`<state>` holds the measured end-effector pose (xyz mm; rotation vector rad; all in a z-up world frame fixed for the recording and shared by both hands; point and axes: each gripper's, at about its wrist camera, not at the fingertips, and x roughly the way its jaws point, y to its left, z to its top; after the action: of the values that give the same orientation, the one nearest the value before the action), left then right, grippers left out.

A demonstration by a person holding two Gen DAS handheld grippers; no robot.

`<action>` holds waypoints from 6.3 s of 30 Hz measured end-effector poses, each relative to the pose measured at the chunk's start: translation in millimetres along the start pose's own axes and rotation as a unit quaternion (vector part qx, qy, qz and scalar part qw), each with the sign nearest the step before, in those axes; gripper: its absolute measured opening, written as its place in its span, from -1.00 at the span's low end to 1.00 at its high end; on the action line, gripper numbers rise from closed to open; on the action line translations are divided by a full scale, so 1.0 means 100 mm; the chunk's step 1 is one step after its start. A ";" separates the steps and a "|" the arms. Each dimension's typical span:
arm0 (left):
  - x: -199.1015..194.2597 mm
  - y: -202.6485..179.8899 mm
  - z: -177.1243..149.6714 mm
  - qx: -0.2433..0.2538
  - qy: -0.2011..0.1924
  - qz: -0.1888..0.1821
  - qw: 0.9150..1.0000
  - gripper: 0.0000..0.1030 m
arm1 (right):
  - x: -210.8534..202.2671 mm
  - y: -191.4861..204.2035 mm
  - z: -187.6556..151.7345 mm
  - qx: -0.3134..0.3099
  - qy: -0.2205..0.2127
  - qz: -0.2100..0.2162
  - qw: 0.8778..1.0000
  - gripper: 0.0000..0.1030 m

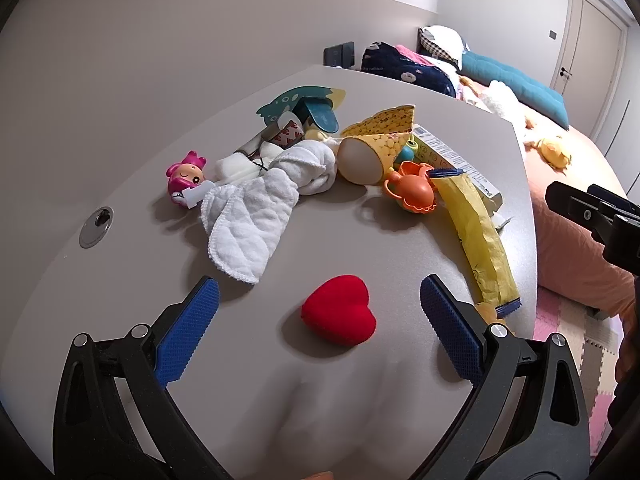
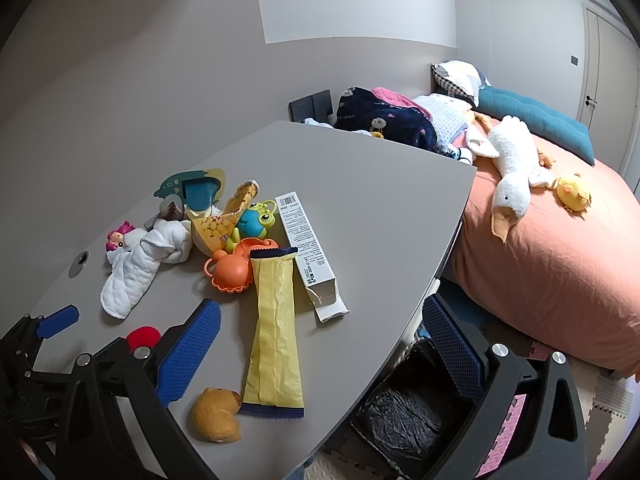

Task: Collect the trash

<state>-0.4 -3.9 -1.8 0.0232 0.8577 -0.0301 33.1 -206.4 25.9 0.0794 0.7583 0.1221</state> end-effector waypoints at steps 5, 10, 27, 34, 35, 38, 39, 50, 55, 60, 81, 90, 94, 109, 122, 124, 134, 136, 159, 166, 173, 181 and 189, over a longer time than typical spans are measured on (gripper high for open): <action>0.00 -0.01 0.01 0.001 0.000 0.000 1.000 0.88 | 0.00 0.00 0.00 -0.001 0.001 0.000 1.000 0.95; 0.00 -0.01 0.01 0.002 0.000 0.000 1.000 0.88 | 0.00 0.00 0.00 -0.001 0.001 0.000 1.000 0.95; -0.02 -0.05 0.01 0.003 0.001 -0.002 1.000 0.88 | -0.01 0.01 0.00 -0.003 0.002 -0.001 1.000 0.95; 0.05 -0.05 -0.01 0.004 0.008 -0.001 1.000 0.88 | 0.04 0.00 -0.03 -0.004 0.007 0.003 1.000 0.95; 0.07 -0.05 -0.02 0.003 0.011 -0.001 1.000 0.88 | 0.06 0.00 -0.03 -0.003 0.009 0.004 1.000 0.95; 0.14 -0.01 -0.03 -0.007 0.018 -0.003 1.000 0.88 | 0.13 -0.01 -0.04 -0.004 0.015 0.004 1.000 0.95; 0.16 0.00 -0.03 -0.010 0.020 -0.002 1.000 0.88 | 0.15 0.00 -0.04 -0.005 0.017 0.006 1.000 0.95; 0.38 0.06 -0.08 -0.013 0.043 -0.014 0.999 0.71 | 0.54 0.15 -0.11 -0.028 0.055 0.031 0.998 0.87; 0.52 0.05 -0.12 -0.011 0.061 -0.023 0.998 0.35 | 0.73 0.22 -0.19 -0.038 0.084 0.035 0.995 0.42; 0.52 0.04 -0.13 -0.008 0.050 -0.024 0.998 -0.01 | 0.83 0.28 -0.25 -0.047 0.101 0.044 0.993 0.06; 0.18 -0.17 -0.01 0.001 -0.005 -0.023 1.000 -0.14 | 0.36 0.06 -0.16 -0.014 0.061 0.090 0.994 -0.64; -0.02 -0.58 0.20 0.027 -0.032 -0.052 0.998 -0.14 | 0.00 -0.39 -0.12 0.016 0.023 0.061 0.998 -0.64; -0.04 -0.79 0.21 0.035 -0.032 -0.070 0.996 -0.13 | -0.10 -0.59 -0.15 0.027 0.018 0.049 0.998 -0.64; -0.02 -1.68 0.18 0.096 -0.018 -0.125 0.987 -0.13 | -0.42 -1.42 -0.34 0.084 0.004 -0.004 0.996 -0.64; 0.11 -2.37 0.14 0.155 0.006 -0.155 0.976 -0.04 | -0.60 -2.08 -0.48 0.137 -0.002 -0.044 0.990 -0.50; 0.18 -2.50 0.13 0.174 0.016 -0.148 0.973 0.88 | -0.63 -2.21 -0.51 0.153 -0.007 -0.059 0.986 0.20; 0.30 -2.68 0.05 0.198 0.030 -0.127 0.972 0.88 | -0.75 -2.61 -0.60 0.196 -0.029 -0.104 0.975 0.48; 0.29 -2.67 0.03 0.196 0.029 -0.127 0.972 0.88 | -0.74 -2.63 -0.61 0.198 -0.029 -0.103 0.974 0.49; 0.22 -1.83 -0.06 0.119 0.018 -0.069 0.990 0.88 | -0.47 -2.03 -0.48 0.152 -0.020 -0.056 0.987 0.58; 0.25 -1.41 -0.14 0.089 0.031 -0.039 0.995 0.88 | -0.35 -1.73 -0.43 0.128 -0.014 -0.036 0.991 0.58; 0.34 -1.17 -0.23 0.061 0.053 -0.025 0.996 0.76 | -0.23 -1.47 -0.38 0.104 -0.008 -0.016 0.994 0.58; 0.43 -1.01 -0.26 0.047 0.063 -0.039 0.996 -0.05 | -0.03 -1.13 -0.32 0.062 0.009 0.012 0.998 0.58; 0.46 -0.92 -0.23 0.047 0.058 -0.032 0.997 -0.10 | 0.18 -0.82 -0.20 0.027 0.019 0.023 0.999 0.58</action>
<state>9.5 -96.3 -52.7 0.0866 0.9734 -0.1293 39.3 -284.9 -10.6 0.1454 0.7978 0.1479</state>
